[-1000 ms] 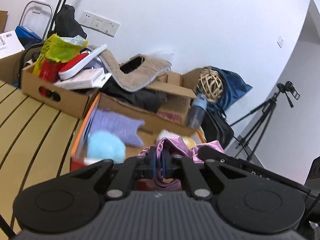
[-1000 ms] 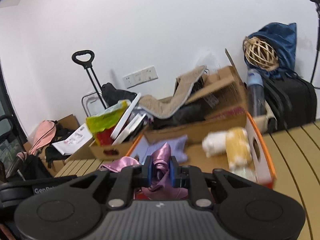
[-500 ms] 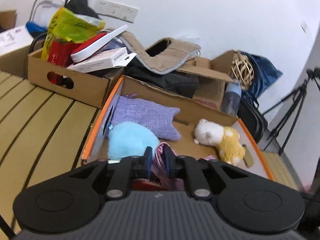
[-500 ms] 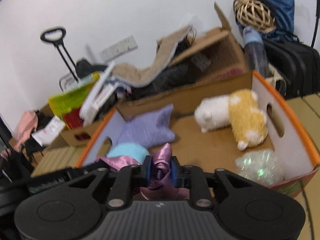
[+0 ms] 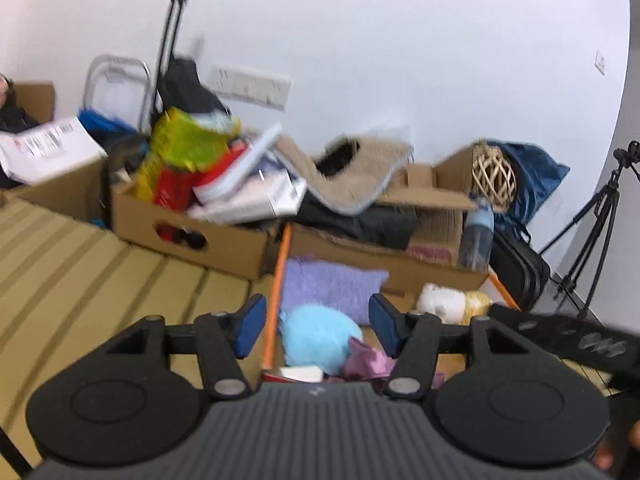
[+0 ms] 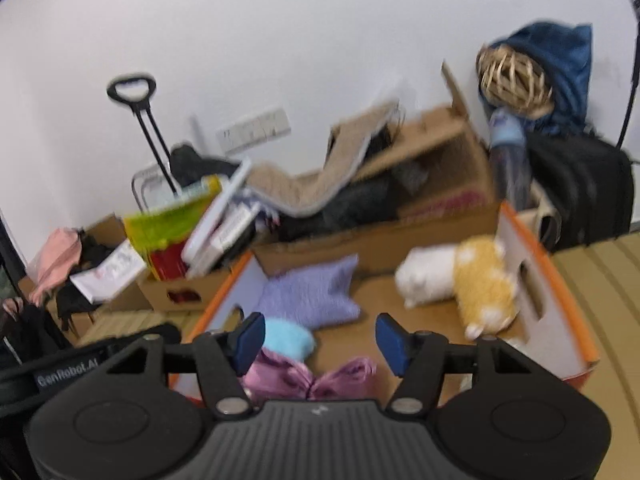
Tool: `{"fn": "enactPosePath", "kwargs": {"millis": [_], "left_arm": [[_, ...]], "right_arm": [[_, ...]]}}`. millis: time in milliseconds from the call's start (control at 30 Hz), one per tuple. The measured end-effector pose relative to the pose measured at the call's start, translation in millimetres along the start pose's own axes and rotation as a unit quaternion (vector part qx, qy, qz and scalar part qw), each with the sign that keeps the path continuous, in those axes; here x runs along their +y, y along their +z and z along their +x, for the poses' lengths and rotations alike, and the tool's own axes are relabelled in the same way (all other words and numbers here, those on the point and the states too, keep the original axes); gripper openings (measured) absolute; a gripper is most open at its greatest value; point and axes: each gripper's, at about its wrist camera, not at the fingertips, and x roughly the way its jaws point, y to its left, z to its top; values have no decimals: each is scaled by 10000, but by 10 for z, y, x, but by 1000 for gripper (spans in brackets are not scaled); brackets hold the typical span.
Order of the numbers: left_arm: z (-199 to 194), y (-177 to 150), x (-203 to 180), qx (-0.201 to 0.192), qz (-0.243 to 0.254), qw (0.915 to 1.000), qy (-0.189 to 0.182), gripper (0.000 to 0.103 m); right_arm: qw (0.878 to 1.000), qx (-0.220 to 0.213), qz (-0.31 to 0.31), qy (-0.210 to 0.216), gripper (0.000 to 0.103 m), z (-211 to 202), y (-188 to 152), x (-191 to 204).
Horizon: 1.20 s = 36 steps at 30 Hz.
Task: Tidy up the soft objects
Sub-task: 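Withdraw both tools from the box back over the table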
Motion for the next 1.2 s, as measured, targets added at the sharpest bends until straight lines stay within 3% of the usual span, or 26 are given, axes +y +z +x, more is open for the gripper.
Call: {"fn": "enactPosePath", "kwargs": {"millis": [100, 167, 233, 400, 500, 633, 700, 933, 1100, 1200], "left_arm": [[-442, 53, -54, -347, 142, 9992, 151, 59], [-820, -6, -65, -512, 102, 9986, -20, 59], [-1182, -135, -54, -516, 106, 9981, -306, 59], [-2023, -612, -81, -415, 311, 9981, -321, 61], [-2483, -936, -114, -264, 541, 9978, -265, 62], [-3038, -1340, -134, -316, 958, 9949, -31, 77], [-3258, -1493, -110, -331, 1028, 9941, 43, 80], [-3760, -1897, -54, -231, 1031, 9944, 43, 92], [-3826, -1836, -12, -378, 935, 9948, 154, 93], [-3823, -1796, 0, -427, 934, 9946, 120, 94]], "right_arm": [[9990, -431, 0, 129, 65, -567, -23, 61], [9984, -519, -176, 138, 73, -949, -127, 99], [9979, -533, -357, 64, 74, -1261, -230, 136], [9959, -648, -634, -12, 79, -2093, -647, 233], [9945, -637, -822, -89, 85, -2515, -952, 342], [9968, -399, -690, 81, 89, -2957, -1395, 433], [9964, -292, -797, 39, 89, -3142, -1645, 497], [9919, -91, -1252, -206, 91, -3603, -2295, 717], [9906, -95, -1344, -247, 91, -3705, -2341, 784], [9902, -238, -1347, -276, 98, -3744, -2309, 795]]}}
